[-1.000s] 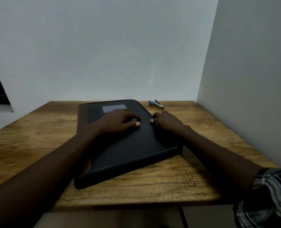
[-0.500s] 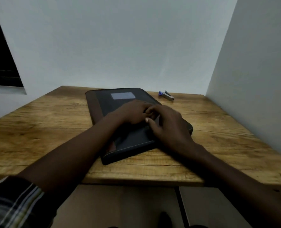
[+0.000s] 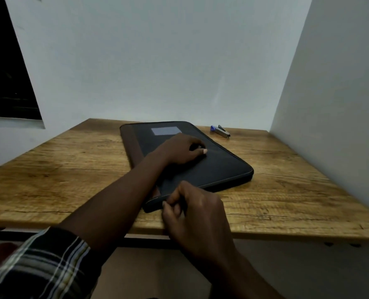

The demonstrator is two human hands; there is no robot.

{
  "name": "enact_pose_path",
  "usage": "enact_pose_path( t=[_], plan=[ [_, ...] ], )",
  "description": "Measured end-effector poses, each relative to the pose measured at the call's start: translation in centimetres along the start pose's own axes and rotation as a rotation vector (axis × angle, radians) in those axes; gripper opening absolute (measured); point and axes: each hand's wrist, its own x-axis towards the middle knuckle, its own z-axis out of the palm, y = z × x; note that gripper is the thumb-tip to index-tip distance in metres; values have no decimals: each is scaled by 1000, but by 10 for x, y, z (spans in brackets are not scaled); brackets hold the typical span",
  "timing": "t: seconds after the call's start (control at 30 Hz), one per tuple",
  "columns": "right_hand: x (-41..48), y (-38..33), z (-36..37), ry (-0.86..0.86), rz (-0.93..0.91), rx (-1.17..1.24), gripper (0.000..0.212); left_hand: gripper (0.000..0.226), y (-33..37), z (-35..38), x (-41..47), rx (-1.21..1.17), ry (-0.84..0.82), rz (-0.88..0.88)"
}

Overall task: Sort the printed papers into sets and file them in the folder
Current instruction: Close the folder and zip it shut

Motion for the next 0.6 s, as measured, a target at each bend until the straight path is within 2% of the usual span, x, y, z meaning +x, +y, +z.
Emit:
enact_pose_path(
  t=[0.2, 0.37, 0.5, 0.6],
  plan=[
    [-3, -15, 5, -73, 82, 9, 10, 39, 1, 0, -1, 4, 6, -7],
    [0, -22, 6, -49, 158, 2, 14, 39, 3, -1, -1, 14, -8, -6],
    [2, -23, 4, 17, 143, -89, 13, 38, 4, -1, -2, 18, -9, -3],
    [7, -16, -4, -117, 277, -21, 17, 37, 5, -1, -3, 21, -16, -8]
  ],
)
